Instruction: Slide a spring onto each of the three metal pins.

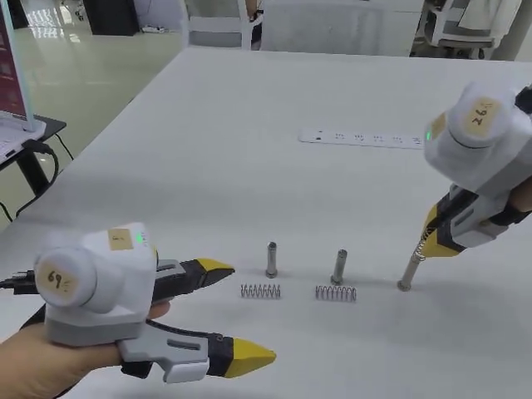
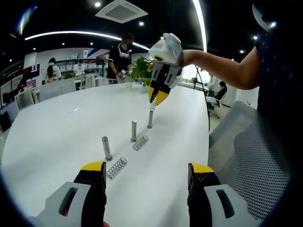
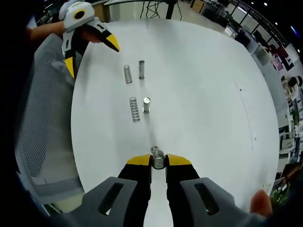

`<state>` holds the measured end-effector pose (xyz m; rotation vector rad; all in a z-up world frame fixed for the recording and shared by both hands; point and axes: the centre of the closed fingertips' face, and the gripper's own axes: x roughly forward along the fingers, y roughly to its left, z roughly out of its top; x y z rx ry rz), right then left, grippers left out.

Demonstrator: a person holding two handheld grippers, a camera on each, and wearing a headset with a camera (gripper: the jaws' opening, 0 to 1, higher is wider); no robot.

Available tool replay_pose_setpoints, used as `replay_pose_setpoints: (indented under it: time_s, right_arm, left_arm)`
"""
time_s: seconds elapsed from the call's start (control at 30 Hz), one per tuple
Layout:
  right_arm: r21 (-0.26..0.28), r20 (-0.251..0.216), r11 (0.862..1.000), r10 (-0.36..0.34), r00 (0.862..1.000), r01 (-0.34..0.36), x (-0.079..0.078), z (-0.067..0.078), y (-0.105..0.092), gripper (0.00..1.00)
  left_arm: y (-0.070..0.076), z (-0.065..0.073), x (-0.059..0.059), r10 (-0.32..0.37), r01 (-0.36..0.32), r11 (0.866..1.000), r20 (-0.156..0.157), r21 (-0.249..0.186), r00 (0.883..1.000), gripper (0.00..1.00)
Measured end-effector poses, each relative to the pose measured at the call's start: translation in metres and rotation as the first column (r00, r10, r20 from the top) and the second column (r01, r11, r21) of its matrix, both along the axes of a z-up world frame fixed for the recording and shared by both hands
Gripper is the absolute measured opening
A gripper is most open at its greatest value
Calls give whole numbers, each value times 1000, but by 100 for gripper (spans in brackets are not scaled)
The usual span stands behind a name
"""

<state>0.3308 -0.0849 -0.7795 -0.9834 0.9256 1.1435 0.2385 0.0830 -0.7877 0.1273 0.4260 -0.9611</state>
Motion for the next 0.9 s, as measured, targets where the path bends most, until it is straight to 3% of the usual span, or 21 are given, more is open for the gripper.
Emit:
replay_pose_setpoints:
  time_s: [0.9]
  right_arm:
    - [-11, -57, 1000, -28, 998, 28, 1, -35, 2, 9]
  left_arm:
    - [0, -1, 1, -5, 5, 1000, 0, 5, 1000, 64]
